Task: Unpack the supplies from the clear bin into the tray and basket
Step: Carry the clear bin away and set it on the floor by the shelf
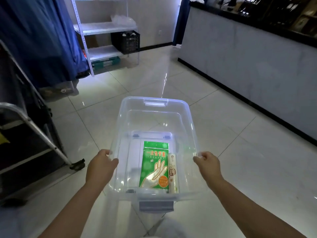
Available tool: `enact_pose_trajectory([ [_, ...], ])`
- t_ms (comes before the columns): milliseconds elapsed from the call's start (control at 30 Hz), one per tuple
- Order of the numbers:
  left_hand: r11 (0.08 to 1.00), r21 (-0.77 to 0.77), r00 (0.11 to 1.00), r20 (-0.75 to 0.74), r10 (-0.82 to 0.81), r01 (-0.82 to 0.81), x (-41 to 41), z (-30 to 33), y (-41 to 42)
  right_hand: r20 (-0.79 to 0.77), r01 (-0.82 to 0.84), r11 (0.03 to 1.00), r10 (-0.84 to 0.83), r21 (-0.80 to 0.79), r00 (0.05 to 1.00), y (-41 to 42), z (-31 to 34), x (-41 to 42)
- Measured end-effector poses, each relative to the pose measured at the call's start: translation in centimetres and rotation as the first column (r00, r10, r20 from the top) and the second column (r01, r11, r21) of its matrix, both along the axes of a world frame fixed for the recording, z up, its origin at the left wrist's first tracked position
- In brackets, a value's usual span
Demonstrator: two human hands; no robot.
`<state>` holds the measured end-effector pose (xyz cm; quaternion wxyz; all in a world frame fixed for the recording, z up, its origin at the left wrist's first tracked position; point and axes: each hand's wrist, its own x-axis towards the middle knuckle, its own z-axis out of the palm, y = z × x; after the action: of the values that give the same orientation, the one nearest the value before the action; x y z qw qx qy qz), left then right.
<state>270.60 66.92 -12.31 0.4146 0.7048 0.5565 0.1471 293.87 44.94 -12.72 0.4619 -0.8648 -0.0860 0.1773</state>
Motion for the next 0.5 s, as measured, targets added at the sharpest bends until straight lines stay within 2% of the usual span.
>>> enact_pose_trajectory([
  [233,1.0,-0.013,0.999,-0.038,-0.013,0.013,13.0,-1.7,12.3,-0.037,-0.009,1.0,0.009,0.016,0.999,12.4,-2.1,13.3],
  [500,0.991,-0.008,0.99,-0.046,0.132,-0.133,26.8,-1.1,27.6,-0.046,-0.126,0.991,0.128,0.042,0.991,30.9,-1.8,28.8],
])
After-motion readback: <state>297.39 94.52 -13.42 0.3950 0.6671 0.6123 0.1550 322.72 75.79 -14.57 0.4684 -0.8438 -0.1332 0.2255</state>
